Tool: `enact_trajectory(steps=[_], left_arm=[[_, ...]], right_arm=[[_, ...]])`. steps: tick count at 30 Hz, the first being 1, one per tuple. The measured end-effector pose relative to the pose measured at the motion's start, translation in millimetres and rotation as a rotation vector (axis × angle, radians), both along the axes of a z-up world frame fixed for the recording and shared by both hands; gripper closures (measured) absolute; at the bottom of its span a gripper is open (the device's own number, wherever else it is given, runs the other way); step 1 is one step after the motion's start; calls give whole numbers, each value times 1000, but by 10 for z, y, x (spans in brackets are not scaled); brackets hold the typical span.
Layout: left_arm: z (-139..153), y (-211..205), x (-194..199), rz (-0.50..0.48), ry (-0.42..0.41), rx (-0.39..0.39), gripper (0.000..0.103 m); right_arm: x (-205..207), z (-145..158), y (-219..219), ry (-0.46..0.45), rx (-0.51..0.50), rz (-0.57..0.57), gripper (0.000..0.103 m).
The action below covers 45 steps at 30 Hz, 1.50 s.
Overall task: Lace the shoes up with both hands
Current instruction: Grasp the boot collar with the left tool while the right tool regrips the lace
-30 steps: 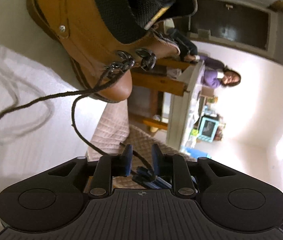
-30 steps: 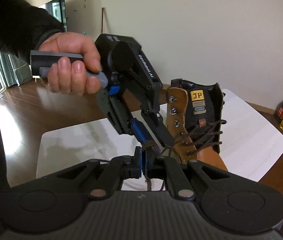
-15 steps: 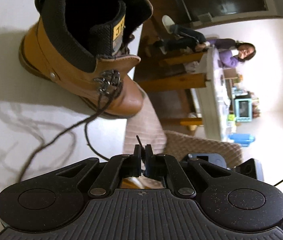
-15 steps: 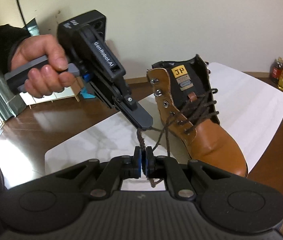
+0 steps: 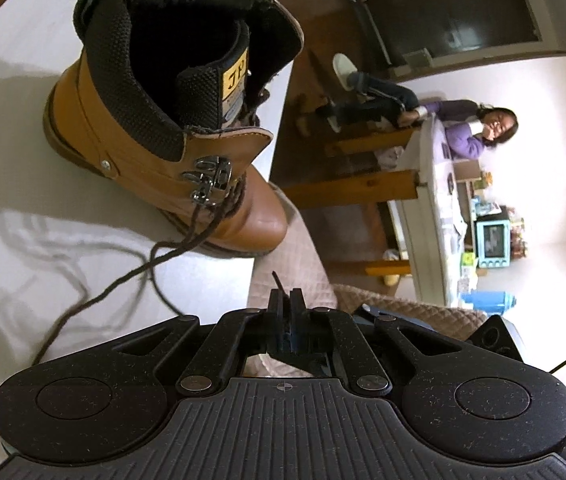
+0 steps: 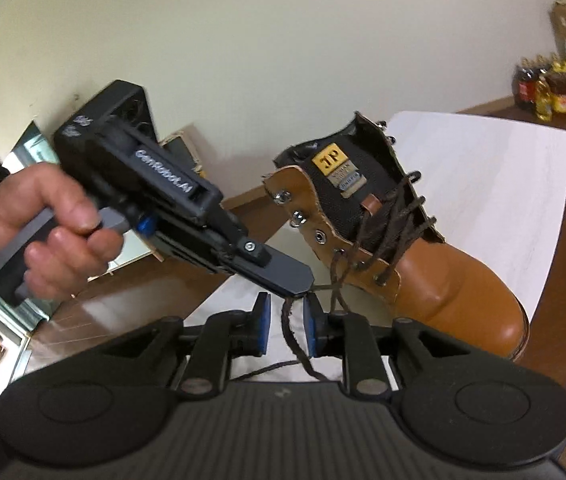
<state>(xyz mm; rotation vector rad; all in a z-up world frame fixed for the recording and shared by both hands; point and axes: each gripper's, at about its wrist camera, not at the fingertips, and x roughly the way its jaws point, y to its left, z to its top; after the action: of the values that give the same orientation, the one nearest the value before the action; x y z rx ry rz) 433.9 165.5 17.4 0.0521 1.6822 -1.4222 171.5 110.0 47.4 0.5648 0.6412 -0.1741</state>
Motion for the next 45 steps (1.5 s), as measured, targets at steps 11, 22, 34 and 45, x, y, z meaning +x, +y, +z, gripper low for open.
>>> enact_trajectory(steps=[11, 22, 34, 45], left_arm=[[435, -231, 15, -155, -231, -13, 100], [1119, -1033, 181, -415, -643, -11, 80], [909, -1262, 311, -508, -664, 76, 59], [562, -1421, 381, -678, -488, 56, 57]], right_arm=[[-37, -28, -80, 48, -68, -95, 99], [67, -44, -315, 1, -82, -173, 99], [99, -176, -496, -34, -22, -205, 99], [176, -138, -201, 5, -86, -331, 99]])
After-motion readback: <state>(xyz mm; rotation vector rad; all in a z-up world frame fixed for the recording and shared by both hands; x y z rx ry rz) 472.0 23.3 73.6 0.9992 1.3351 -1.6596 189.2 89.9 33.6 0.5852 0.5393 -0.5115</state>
